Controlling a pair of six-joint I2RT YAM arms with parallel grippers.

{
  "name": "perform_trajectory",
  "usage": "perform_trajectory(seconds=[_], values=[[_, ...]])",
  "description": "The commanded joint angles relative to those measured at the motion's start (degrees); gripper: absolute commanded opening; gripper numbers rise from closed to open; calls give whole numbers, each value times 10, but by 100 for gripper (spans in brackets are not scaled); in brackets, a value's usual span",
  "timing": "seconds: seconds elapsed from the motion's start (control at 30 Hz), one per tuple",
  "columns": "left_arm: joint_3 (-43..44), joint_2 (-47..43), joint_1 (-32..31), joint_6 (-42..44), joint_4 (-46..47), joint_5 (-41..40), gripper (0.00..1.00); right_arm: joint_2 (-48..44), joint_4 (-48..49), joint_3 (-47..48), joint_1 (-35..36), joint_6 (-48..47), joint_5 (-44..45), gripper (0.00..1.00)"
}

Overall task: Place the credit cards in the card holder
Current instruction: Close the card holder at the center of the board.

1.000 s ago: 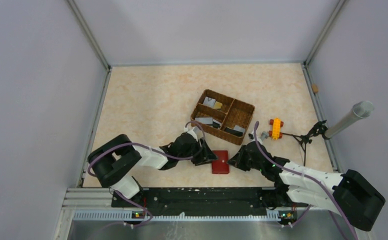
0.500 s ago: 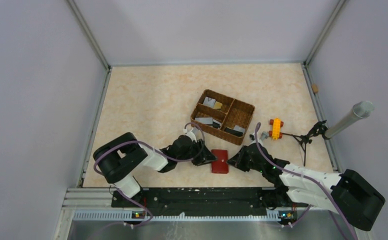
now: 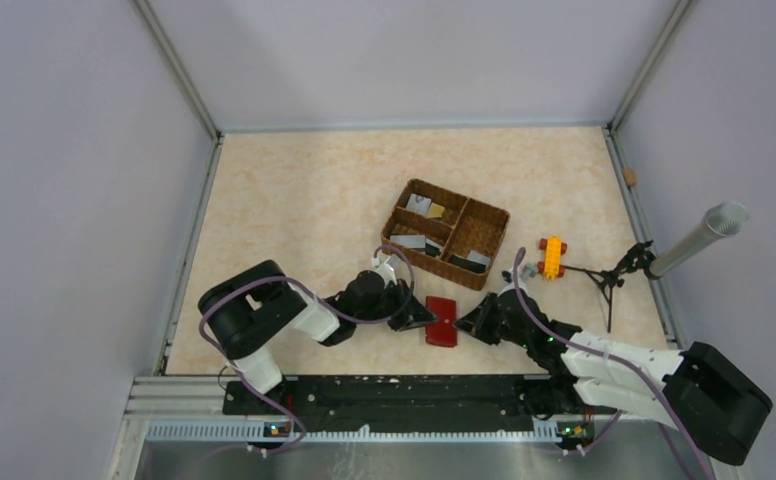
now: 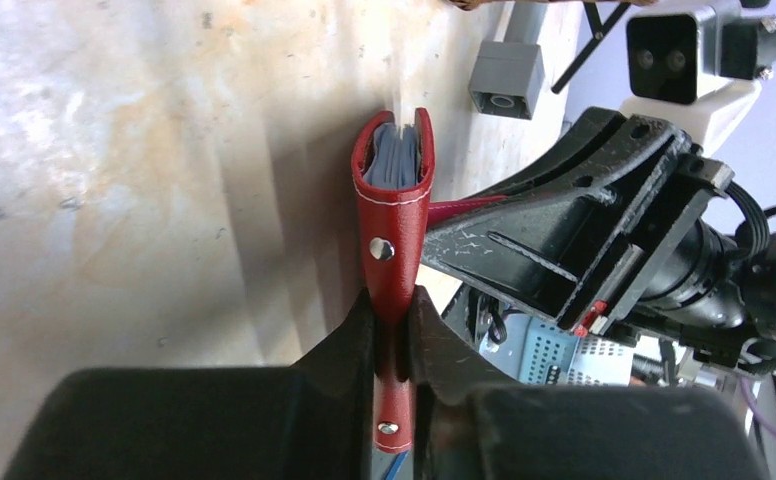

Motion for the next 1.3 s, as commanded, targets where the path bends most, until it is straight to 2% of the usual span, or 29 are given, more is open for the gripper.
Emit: perform_trajectory(seconds=[0.0, 0.07, 0.1, 0.23, 0.3, 0.37, 0.43, 0.53, 0.67, 0.8, 1.27], values=[[19, 5, -7, -10, 82, 36, 0, -13, -34, -12, -3, -17, -3, 0], [22, 7, -6, -9, 88, 39, 0, -26, -57, 0, -3, -33, -1, 0], [21, 7, -6, -8, 91, 39, 0, -35, -77, 9, -3, -42, 1, 5], [10, -7, -5, -6, 69, 21, 0, -85, -171, 48, -10, -78, 24, 42], [8, -22, -4, 3, 32, 9, 0, -101, -207, 58, -20, -91, 29, 51], [10, -40, -3, 17, -14, -5, 0, -105, -226, 61, -29, -106, 25, 54], [17, -58, -4, 38, -64, -17, 0, -102, -228, 62, -34, -113, 16, 51], [27, -82, -4, 63, -127, -36, 0, -96, -227, 62, -34, -115, 6, 42], [38, -98, -4, 84, -178, -48, 0, -96, -218, 62, -35, -121, 9, 36], [46, -101, -4, 91, -202, -48, 0, -92, -200, 62, -35, -122, 10, 30], [53, -109, -5, 99, -235, -56, 0, -79, -165, 68, -54, -141, 11, 22]])
